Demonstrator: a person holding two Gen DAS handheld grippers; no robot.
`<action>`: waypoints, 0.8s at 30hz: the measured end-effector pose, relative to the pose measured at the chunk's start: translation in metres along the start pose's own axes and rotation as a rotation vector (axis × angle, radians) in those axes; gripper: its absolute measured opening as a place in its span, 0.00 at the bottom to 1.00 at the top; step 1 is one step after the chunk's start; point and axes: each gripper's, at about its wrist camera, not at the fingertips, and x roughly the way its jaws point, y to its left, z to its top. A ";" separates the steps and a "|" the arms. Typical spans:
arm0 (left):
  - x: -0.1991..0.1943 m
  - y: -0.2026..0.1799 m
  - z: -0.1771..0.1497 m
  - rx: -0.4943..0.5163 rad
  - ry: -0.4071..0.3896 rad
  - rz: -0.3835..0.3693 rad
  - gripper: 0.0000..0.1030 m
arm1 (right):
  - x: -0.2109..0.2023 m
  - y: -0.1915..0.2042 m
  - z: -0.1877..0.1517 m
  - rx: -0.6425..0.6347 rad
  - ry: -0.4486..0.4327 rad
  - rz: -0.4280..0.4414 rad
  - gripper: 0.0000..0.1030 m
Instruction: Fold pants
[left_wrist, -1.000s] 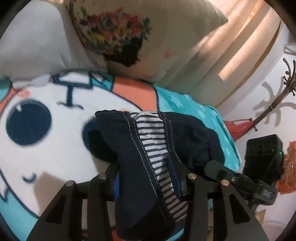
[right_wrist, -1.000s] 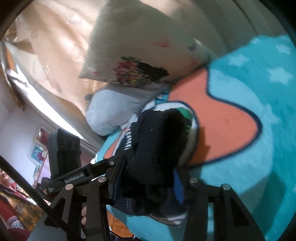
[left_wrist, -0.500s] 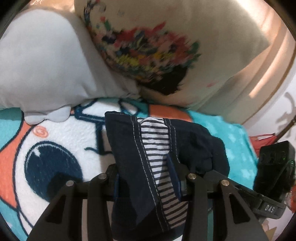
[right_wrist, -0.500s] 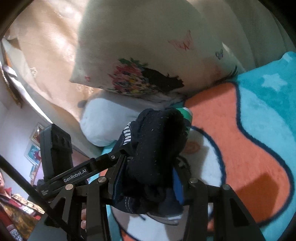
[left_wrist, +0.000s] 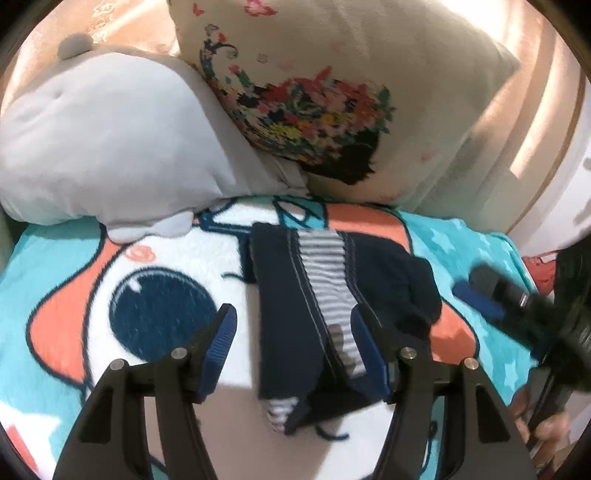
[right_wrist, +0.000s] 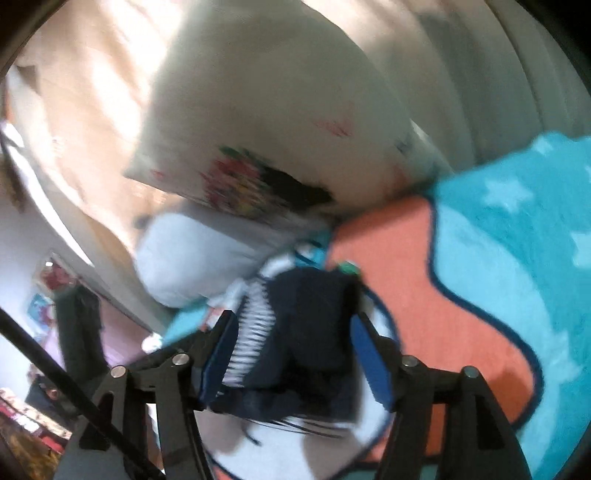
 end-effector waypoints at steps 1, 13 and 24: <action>0.004 -0.003 -0.003 0.012 0.003 0.008 0.61 | 0.001 0.003 0.002 0.004 0.001 0.033 0.71; 0.003 -0.003 -0.022 0.005 0.011 0.034 0.67 | 0.047 -0.018 0.003 0.131 0.077 0.092 0.71; -0.060 0.010 -0.051 -0.055 -0.193 0.298 0.79 | -0.013 -0.005 -0.048 0.046 -0.010 -0.065 0.78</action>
